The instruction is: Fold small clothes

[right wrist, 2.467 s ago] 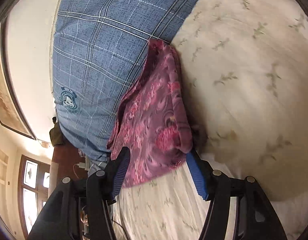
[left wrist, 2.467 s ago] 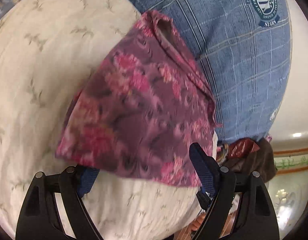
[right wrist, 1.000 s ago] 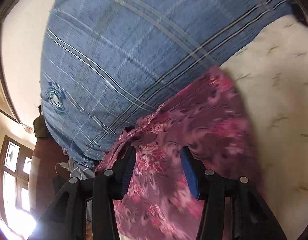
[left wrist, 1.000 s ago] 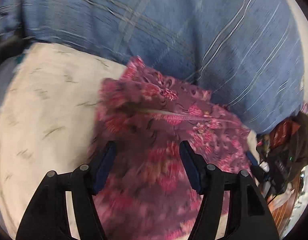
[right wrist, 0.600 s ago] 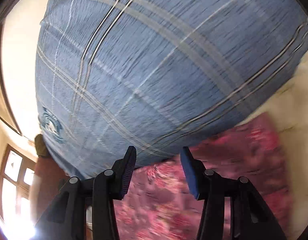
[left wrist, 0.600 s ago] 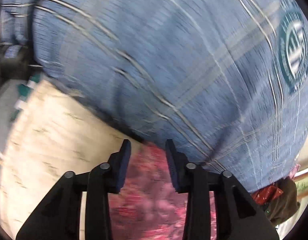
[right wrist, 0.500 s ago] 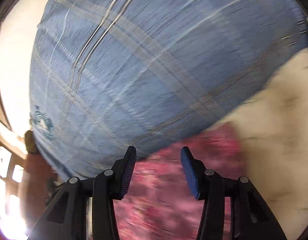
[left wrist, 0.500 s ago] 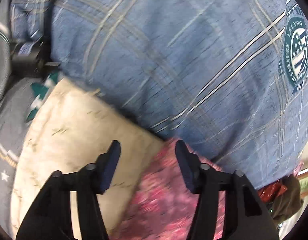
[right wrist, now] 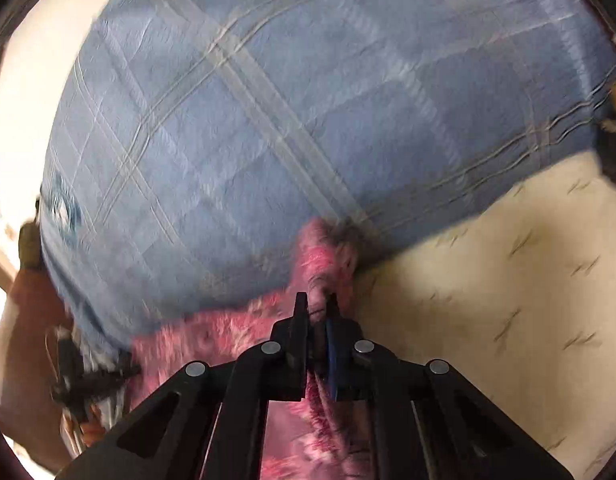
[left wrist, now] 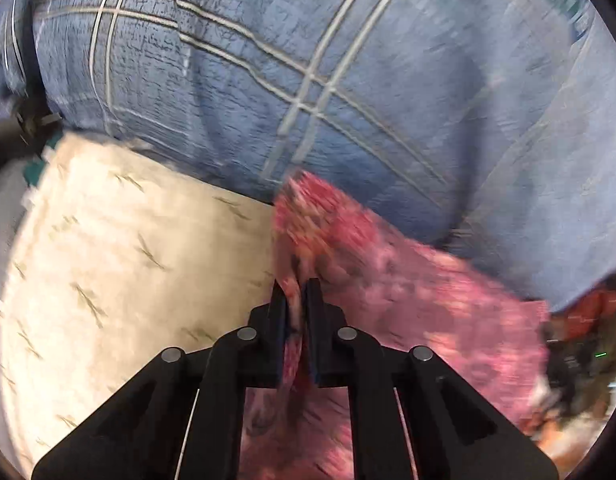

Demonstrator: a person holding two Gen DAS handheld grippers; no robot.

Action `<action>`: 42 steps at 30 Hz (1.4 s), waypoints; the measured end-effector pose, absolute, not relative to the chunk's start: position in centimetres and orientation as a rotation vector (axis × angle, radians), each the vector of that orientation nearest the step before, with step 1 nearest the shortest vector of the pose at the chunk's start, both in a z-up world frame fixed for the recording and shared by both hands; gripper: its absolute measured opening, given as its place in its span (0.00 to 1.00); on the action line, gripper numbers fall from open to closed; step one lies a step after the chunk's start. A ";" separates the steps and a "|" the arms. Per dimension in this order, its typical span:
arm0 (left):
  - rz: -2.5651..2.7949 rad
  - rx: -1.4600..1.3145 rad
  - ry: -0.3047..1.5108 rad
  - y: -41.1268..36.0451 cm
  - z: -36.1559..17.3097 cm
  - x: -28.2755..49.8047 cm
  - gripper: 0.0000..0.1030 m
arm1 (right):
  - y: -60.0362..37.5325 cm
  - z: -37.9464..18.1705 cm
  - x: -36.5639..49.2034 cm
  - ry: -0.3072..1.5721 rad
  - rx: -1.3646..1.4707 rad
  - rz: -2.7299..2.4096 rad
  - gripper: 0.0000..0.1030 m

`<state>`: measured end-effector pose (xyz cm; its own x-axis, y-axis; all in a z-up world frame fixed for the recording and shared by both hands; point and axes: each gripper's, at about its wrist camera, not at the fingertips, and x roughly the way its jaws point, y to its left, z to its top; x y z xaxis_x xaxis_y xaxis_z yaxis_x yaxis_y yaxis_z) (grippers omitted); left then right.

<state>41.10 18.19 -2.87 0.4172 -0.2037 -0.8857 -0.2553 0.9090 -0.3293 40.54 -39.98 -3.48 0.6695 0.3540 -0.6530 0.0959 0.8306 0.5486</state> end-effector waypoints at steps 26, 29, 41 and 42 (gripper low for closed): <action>-0.166 -0.499 1.176 13.1 0.8 22.9 0.71 | -42.9 -7.0 19.0 0.971 0.927 0.328 0.61; -0.143 -0.569 1.218 13.7 -0.8 22.2 0.71 | -43.0 -7.4 20.5 0.860 1.046 0.231 0.53; -0.128 -0.581 1.251 14.0 -1.3 22.5 0.70 | -43.0 -6.5 21.6 0.892 0.803 0.104 0.11; -0.151 -0.588 1.251 14.2 -1.0 22.3 0.70 | -43.3 -5.8 20.7 0.863 0.813 0.075 0.17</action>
